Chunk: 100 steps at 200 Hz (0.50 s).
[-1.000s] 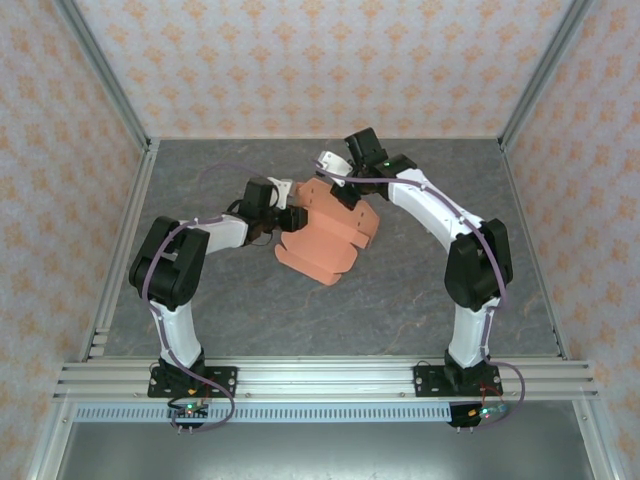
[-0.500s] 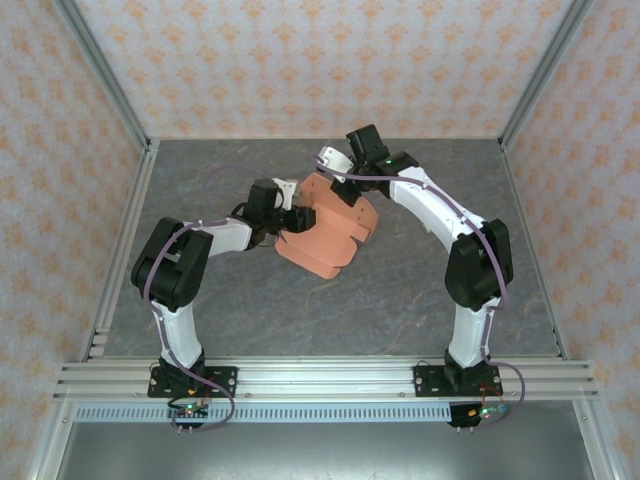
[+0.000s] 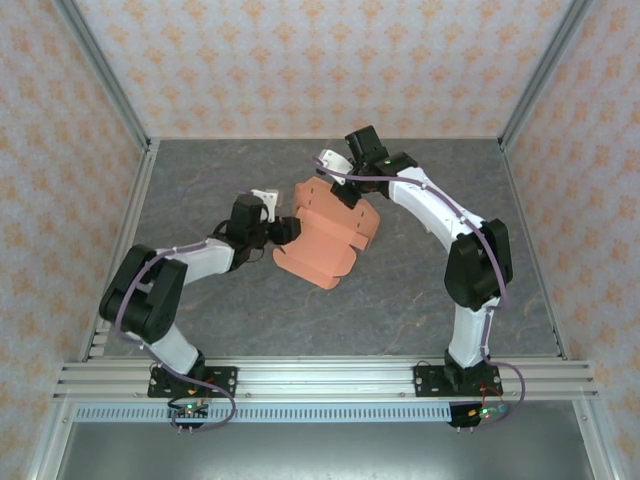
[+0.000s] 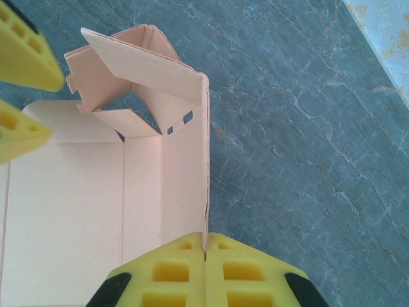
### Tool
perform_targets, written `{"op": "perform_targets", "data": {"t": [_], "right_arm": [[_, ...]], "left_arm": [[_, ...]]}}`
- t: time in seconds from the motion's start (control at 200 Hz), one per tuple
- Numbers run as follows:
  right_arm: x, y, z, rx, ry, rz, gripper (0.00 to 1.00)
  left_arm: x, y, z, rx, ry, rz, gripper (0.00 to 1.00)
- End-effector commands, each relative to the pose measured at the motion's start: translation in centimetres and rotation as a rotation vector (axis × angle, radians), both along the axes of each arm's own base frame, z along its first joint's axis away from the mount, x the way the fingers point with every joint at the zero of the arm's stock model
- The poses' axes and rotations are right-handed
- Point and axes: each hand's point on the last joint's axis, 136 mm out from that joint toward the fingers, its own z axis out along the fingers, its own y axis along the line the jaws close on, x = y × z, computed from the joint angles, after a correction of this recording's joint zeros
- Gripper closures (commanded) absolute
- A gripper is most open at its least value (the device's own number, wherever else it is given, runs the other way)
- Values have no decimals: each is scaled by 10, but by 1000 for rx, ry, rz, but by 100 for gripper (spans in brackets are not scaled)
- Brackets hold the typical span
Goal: Fold the paper box
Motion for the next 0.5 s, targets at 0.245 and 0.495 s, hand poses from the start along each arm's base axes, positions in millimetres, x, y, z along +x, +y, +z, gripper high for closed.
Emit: {"op": "perform_targets", "data": {"t": [0.245, 0.495], "right_arm": [[0, 5, 7, 9, 4, 7, 100], [0, 5, 5, 5, 5, 11, 100]], "left_arm": [[-5, -46, 41, -2, -108, -177, 42], [34, -52, 36, 15, -114, -152, 41]]}}
